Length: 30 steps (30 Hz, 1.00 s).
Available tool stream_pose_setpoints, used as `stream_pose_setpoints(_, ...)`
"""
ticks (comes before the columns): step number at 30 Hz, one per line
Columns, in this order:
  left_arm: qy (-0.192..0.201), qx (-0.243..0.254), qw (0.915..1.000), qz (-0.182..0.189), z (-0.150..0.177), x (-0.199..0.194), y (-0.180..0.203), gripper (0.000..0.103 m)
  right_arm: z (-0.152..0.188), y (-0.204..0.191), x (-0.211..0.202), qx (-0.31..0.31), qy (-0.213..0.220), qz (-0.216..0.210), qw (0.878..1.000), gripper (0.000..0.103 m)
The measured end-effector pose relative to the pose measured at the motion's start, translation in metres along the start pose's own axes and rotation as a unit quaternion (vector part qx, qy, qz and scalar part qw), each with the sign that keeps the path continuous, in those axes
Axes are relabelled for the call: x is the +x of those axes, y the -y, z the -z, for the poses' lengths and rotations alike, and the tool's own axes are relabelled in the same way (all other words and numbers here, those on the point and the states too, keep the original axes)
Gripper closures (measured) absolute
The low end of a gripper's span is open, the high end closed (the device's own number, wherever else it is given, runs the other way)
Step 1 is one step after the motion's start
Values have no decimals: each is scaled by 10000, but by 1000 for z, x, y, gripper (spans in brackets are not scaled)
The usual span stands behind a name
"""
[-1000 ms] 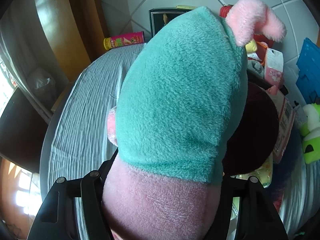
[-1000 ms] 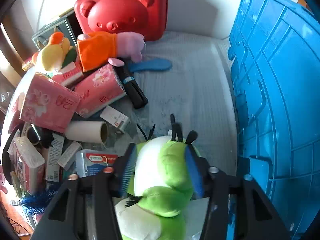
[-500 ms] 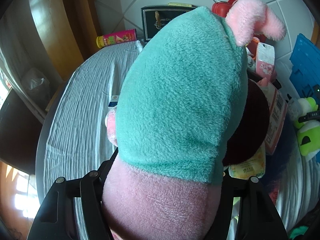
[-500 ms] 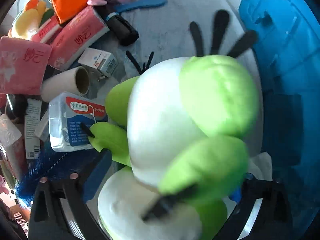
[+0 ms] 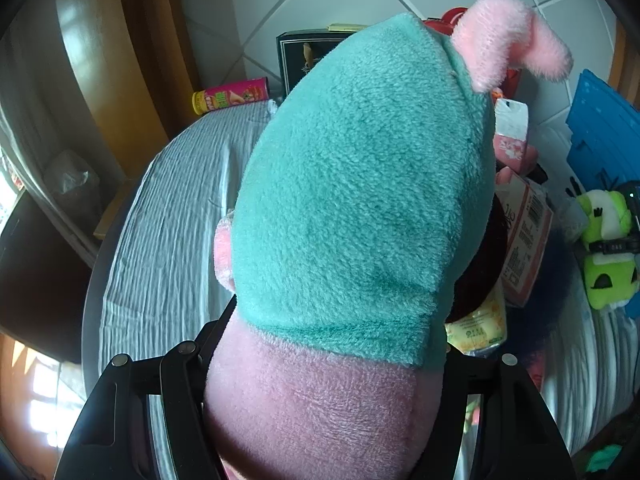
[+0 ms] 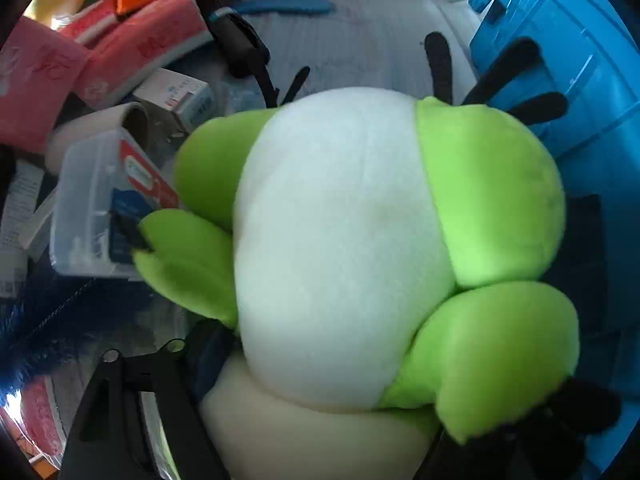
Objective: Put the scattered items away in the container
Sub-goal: 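Lift the plush pig and frog off the bed with both tools, then carry the plush pig and frog toward the blue crate with both tools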
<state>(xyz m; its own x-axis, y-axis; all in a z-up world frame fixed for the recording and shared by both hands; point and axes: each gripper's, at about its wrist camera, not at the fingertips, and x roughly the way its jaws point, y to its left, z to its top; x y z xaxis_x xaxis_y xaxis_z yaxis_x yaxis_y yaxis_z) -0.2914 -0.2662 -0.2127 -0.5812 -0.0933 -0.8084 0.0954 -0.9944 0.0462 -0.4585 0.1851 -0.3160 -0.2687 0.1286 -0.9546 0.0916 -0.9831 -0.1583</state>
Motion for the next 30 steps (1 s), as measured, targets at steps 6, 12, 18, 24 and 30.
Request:
stream_pose_setpoints(6, 155, 16, 9999, -19, -1, -15, -5, 37, 24, -11, -77, -21, 1132, -364, 9929, 35)
stream_pose_setpoints(12, 404, 110, 9991, -31, -7, -34, -5, 37, 38, -8, -151, 280, 2109, -826, 9736, 35)
stream_pose_setpoints(18, 741, 169, 9971, -25, -24, -60, 4, 37, 50, -13, -227, 344, 2907, -1094, 9499, 35)
stream_pose_setpoints(24, 1134, 133, 9935, -11, -44, -88, 24, 37, 63, -17, -282, 184, 3439, -1075, 9327, 35)
stream_pose_setpoints(30, 1473, 328, 9884, 170, -64, -116, 61, 37, 83, -20, -326, 72, 3875, -943, 9170, 35)
